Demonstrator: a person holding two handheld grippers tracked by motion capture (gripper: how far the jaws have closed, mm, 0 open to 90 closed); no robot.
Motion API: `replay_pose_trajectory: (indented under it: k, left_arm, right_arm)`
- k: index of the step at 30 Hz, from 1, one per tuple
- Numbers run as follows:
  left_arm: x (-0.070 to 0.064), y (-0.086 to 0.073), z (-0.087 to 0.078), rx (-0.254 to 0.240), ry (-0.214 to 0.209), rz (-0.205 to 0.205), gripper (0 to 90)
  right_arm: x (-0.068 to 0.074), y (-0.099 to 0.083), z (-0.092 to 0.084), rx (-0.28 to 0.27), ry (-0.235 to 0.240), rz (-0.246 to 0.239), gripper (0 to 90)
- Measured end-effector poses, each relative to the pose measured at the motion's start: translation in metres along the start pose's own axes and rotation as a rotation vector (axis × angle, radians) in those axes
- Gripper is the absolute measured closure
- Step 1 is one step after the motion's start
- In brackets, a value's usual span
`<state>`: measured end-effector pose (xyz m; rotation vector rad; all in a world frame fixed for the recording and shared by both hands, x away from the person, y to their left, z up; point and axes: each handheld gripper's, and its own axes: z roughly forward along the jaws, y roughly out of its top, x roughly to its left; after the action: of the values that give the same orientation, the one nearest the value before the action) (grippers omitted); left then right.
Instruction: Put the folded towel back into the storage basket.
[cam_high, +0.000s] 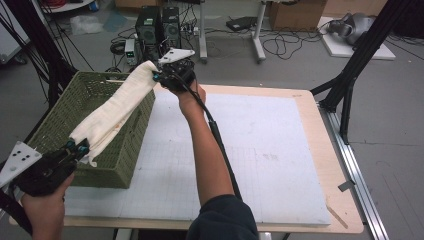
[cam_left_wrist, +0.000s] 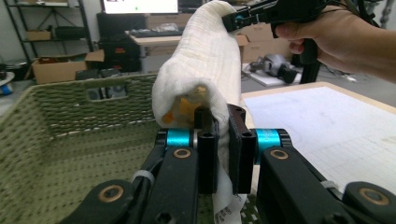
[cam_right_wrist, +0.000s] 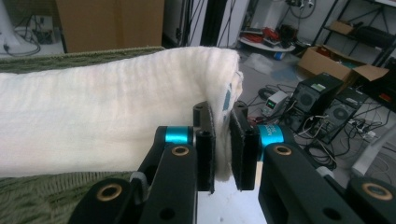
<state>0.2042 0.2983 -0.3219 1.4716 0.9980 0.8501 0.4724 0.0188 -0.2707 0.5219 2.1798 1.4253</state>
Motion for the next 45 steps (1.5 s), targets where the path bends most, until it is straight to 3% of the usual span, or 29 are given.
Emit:
replay_pose_trajectory:
  k: [10,18,20,22,23,24,25,26,29,34,35,36,38,39,40,41,45]
  left_arm:
    - [0.023,-0.003,-0.011,0.008,0.073,-0.035,83.6]
    - [0.036,-0.006,-0.015,0.015,0.114,-0.057,83.0]
    - [0.039,-0.008,-0.016,0.004,0.145,-0.078,81.6]
    - [0.041,-0.009,-0.017,-0.007,0.214,-0.095,69.6]
    - [0.042,-0.010,-0.018,-0.006,0.251,-0.107,58.0]
    - [0.045,-0.011,-0.018,-0.006,0.267,-0.123,42.7]
    - [0.047,-0.012,-0.019,-0.007,0.269,-0.134,42.7]
    - [0.048,-0.012,-0.020,-0.007,0.267,-0.140,41.2]
    - [0.050,-0.011,-0.022,-0.005,0.264,-0.153,39.5]
    - [0.045,-0.008,-0.021,-0.024,0.229,-0.153,37.7]
    - [0.044,-0.007,-0.020,-0.026,0.214,-0.159,35.5]
    - [0.043,-0.006,-0.018,-0.031,0.192,-0.166,35.5]
    - [0.039,-0.005,-0.014,-0.044,0.139,-0.192,32.3]
    - [0.036,-0.004,-0.012,-0.040,0.117,-0.192,31.9]
    - [0.033,-0.004,-0.009,-0.037,0.090,-0.188,29.7]
    - [0.030,-0.003,-0.006,-0.036,0.074,-0.188,29.7]
    - [0.016,0.001,0.005,-0.037,-0.010,-0.180,22.5]
  right_arm:
    - [0.020,0.014,0.052,0.019,0.030,0.001,81.9]
    - [0.029,0.017,0.074,0.043,0.032,-0.007,81.8]
    - [0.033,0.019,0.081,0.049,0.034,-0.011,81.5]
    - [0.037,0.020,0.088,0.056,0.029,-0.006,79.1]
    - [0.039,0.020,0.092,0.066,0.018,0.003,72.9]
    - [0.043,0.020,0.099,0.080,0.010,0.040,58.1]
    - [0.043,0.020,0.099,0.080,0.010,0.040,58.1]
    - [0.044,0.019,0.100,0.081,0.011,0.055,55.9]
    - [0.048,0.019,0.096,0.092,0.017,0.033,55.4]
    - [0.038,0.017,0.072,0.087,0.028,0.041,50.3]
    - [0.032,0.015,0.058,0.086,0.032,0.048,48.0]
    - [0.032,0.015,0.058,0.086,0.032,0.048,48.0]
    - [0.023,0.011,0.041,0.077,0.038,0.058,46.1]
    - [0.020,0.009,0.035,0.080,0.038,0.066,43.9]
    - [0.013,0.005,0.018,0.085,0.031,0.066,41.7]
    - [0.013,0.005,0.018,0.085,0.031,0.066,41.7]
    - [-0.002,-0.008,-0.019,0.070,0.026,0.108,28.6]
